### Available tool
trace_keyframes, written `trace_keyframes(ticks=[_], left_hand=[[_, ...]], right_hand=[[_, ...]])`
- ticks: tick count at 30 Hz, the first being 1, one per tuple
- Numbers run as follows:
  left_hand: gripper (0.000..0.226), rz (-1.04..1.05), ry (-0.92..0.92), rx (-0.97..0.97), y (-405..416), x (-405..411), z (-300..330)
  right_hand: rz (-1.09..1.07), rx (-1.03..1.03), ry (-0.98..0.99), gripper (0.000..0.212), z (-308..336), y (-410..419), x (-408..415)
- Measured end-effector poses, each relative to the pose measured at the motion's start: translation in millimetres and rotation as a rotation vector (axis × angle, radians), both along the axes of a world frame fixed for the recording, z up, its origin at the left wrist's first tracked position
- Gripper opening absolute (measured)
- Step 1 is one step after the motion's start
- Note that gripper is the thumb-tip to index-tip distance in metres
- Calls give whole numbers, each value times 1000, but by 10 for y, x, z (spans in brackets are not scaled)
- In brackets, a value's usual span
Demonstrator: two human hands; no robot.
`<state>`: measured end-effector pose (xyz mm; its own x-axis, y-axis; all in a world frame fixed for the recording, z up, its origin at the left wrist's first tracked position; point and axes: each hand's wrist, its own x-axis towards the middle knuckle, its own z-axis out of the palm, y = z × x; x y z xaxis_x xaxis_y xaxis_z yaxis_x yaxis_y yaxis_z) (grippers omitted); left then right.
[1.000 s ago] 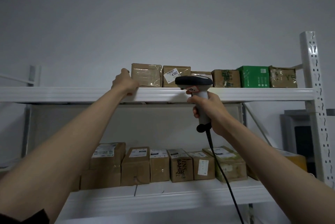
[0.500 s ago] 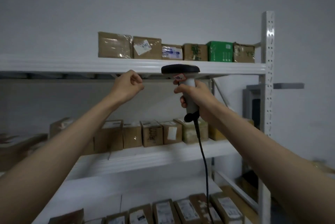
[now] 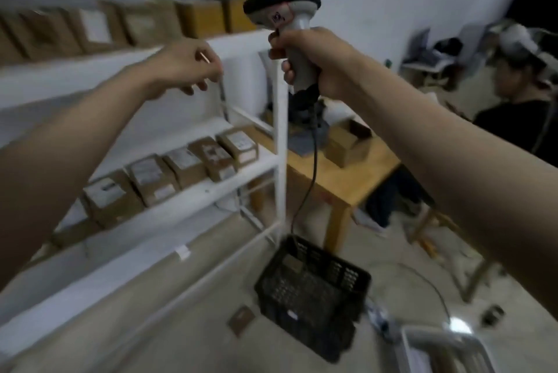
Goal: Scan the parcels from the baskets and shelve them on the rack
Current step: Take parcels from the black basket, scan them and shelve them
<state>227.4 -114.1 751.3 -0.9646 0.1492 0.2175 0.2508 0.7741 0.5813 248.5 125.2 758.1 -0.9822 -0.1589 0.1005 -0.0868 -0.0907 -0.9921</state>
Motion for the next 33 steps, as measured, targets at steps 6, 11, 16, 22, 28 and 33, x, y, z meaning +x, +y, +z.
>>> trace_keyframes(ticks=[6, 11, 16, 22, 28, 33], left_hand=[[16, -169, -208, -34, 1055, -250, -963], [13, -249, -417, -38, 1647, -627, -1910], [19, -268, -663, -54, 1904, -1171, -2856], [10, -154, -924, 8, 1710, -1716, -4103], [12, -54, -1058, 73, 1399, -1990, -4923], [11, 51, -1135, 180, 1375, -1958, -5446]], right_hand=[[-148, 32, -203, 10, -878, 849, 75], [-205, 128, -346, 18, -1710, 1355, -151], [-181, 179, -505, 11, -2615, 1531, -599], [-137, 264, -717, 5, -3737, 1452, -1217], [-112, 217, -905, 4, -4550, 1412, -1381], [-142, 199, -1016, 6, -5126, 1515, -1568]])
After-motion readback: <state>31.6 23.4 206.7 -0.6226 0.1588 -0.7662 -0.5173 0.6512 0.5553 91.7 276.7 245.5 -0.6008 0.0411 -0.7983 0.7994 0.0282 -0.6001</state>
